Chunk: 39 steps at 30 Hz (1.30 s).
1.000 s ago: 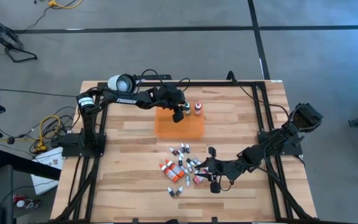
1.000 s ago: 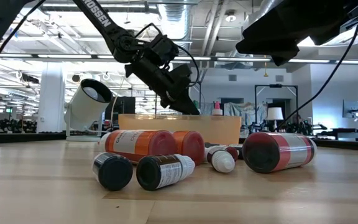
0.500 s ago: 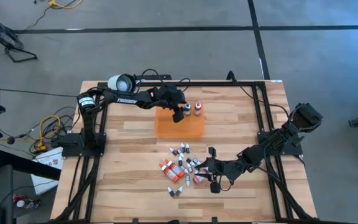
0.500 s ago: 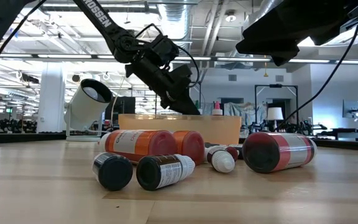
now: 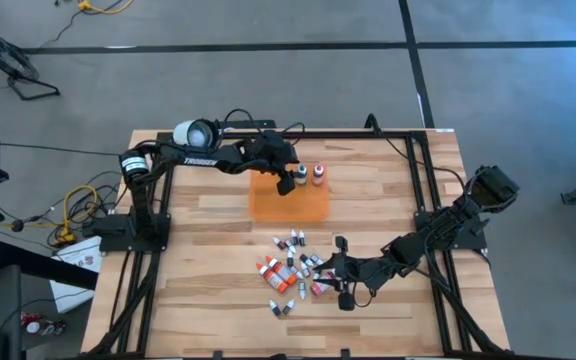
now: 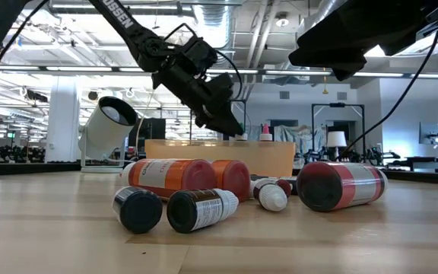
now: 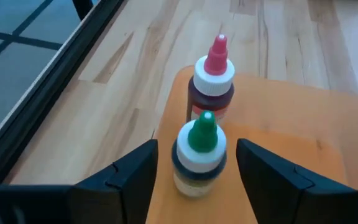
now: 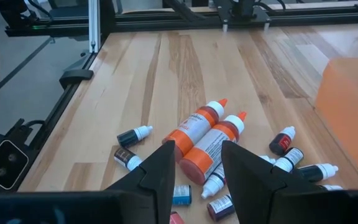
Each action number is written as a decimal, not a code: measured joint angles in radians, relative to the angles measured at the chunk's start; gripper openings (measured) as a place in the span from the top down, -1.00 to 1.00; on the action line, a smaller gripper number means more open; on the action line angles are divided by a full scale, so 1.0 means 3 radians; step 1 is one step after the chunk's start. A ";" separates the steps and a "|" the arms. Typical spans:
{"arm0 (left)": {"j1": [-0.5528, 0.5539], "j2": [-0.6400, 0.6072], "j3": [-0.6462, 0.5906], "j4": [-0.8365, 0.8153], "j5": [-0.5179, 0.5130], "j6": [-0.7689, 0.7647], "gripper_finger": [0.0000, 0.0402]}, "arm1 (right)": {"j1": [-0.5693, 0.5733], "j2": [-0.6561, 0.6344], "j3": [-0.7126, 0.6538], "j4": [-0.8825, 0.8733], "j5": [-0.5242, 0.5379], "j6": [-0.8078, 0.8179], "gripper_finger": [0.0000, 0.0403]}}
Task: Pick & Place food coloring
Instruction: Put the big pink food coloring bottle into the orange bin
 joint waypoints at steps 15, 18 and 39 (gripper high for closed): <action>-0.0105 -0.0936 0.0000 -0.1287 -0.0034 0.0358 -0.06 | 0.0000 0.0000 0.0001 -0.0001 -0.0001 0.0001 0.39; -0.0226 -0.1287 0.0001 -0.1915 0.0073 0.0464 -0.06 | 0.0000 0.0000 0.0001 -0.0007 -0.0003 0.0001 0.39; -0.2225 -0.2333 -0.1219 -0.1761 -0.0096 -0.0352 -0.06 | 0.0063 0.0000 0.0001 -0.0290 -0.0173 0.0165 0.39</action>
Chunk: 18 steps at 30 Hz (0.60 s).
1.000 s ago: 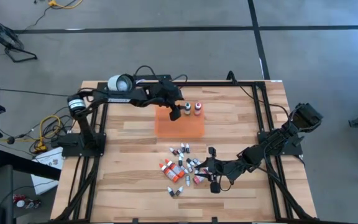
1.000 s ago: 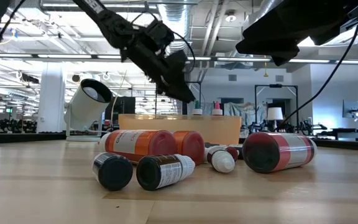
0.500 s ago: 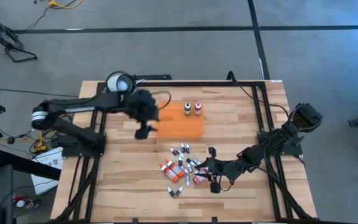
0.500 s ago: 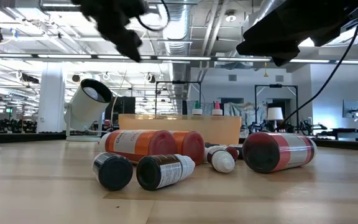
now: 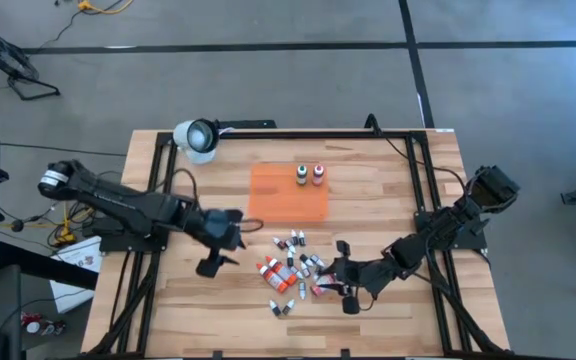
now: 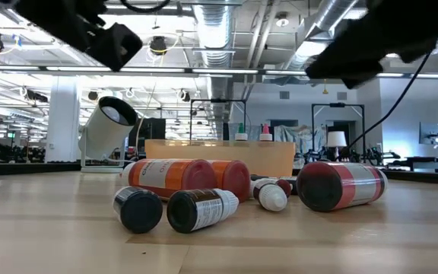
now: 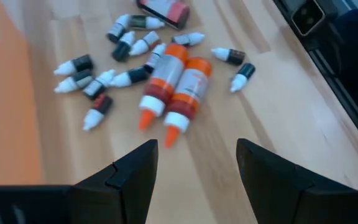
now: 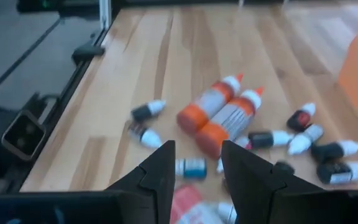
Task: Pick & Place food coloring
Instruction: Put the big pink food coloring bottle into the orange bin
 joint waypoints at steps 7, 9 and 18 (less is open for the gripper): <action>-0.0415 0.0000 -0.0164 0.0288 -0.0319 -0.0254 -0.06 | 0.0002 -0.0001 0.0000 -0.0537 0.0023 0.0013 0.39; -0.0484 0.0001 -0.0164 0.0313 -0.0439 -0.0294 -0.06 | -0.0026 -0.0001 0.0000 -0.0709 0.0010 0.0012 0.39; -0.0584 0.0001 -0.0164 0.0411 -0.0660 -0.0341 -0.06 | -0.0174 -0.0001 0.0000 -0.1288 -0.0502 0.0182 0.39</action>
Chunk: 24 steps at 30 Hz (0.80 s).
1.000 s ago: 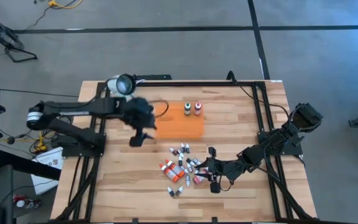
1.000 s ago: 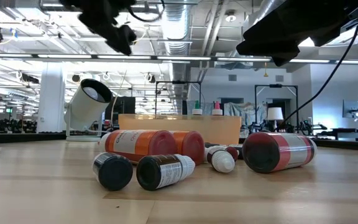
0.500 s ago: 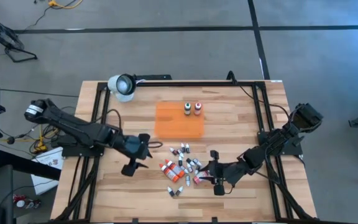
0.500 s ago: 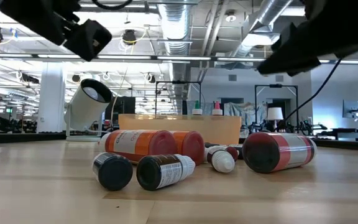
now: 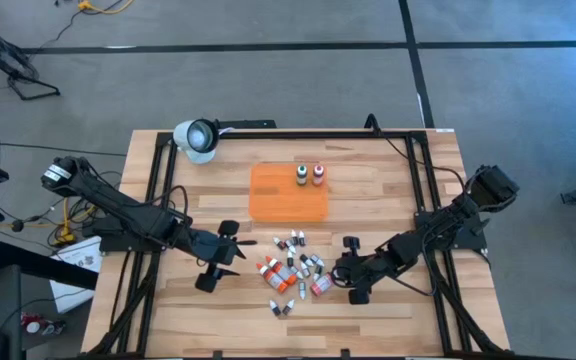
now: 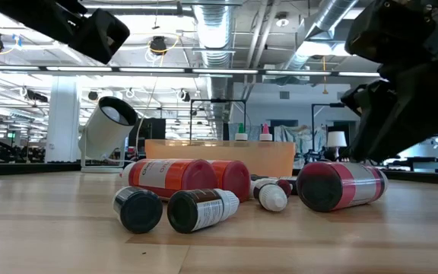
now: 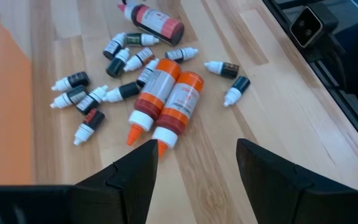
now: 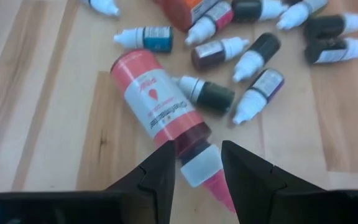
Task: Pick & Place food coloring
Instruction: Put the big pink food coloring bottle into the orange bin
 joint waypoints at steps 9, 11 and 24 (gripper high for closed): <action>0.0028 0.0001 0.0000 0.0075 -0.0022 0.0038 -0.06 | 0.0004 0.0000 0.0000 -0.0163 -0.0032 -0.0174 0.39; 0.0031 0.0001 0.0000 0.0075 -0.0050 0.0040 -0.06 | 0.0004 0.0000 0.0000 -0.0214 -0.0031 -0.0262 0.39; 0.0029 0.0004 0.0000 0.0083 -0.0165 0.0039 -0.06 | -0.0089 0.0000 0.0000 -0.0170 -0.0029 -0.0553 0.39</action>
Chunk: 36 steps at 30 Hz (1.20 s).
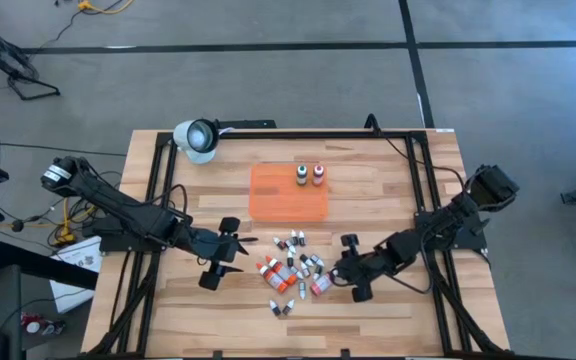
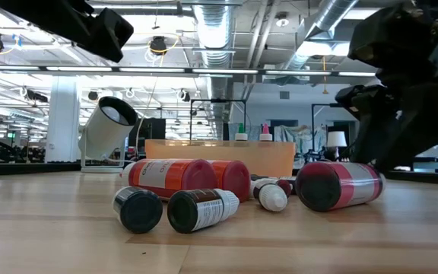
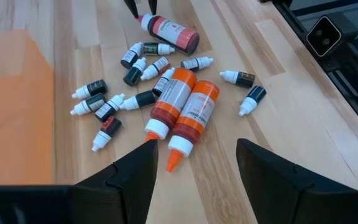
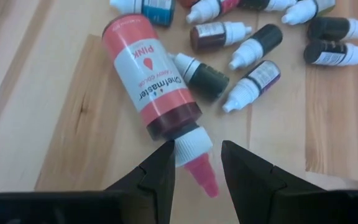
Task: Pick & Place food coloring
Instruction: Put the big pink food coloring bottle into the orange bin
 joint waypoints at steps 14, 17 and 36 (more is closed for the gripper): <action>0.0000 0.0000 0.0000 0.0003 -0.0004 -0.0046 -0.06 | -0.0040 0.0016 0.0001 0.0029 -0.0176 0.0007 0.39; 0.0000 0.0000 0.0000 0.0002 -0.0004 -0.0047 -0.06 | -0.0040 0.0054 0.0001 -0.0004 -0.0190 0.0082 0.39; 0.0000 0.0001 0.0000 0.0001 -0.0017 -0.0045 -0.06 | -0.0040 0.0159 0.0001 -0.0052 -0.0409 0.0542 0.39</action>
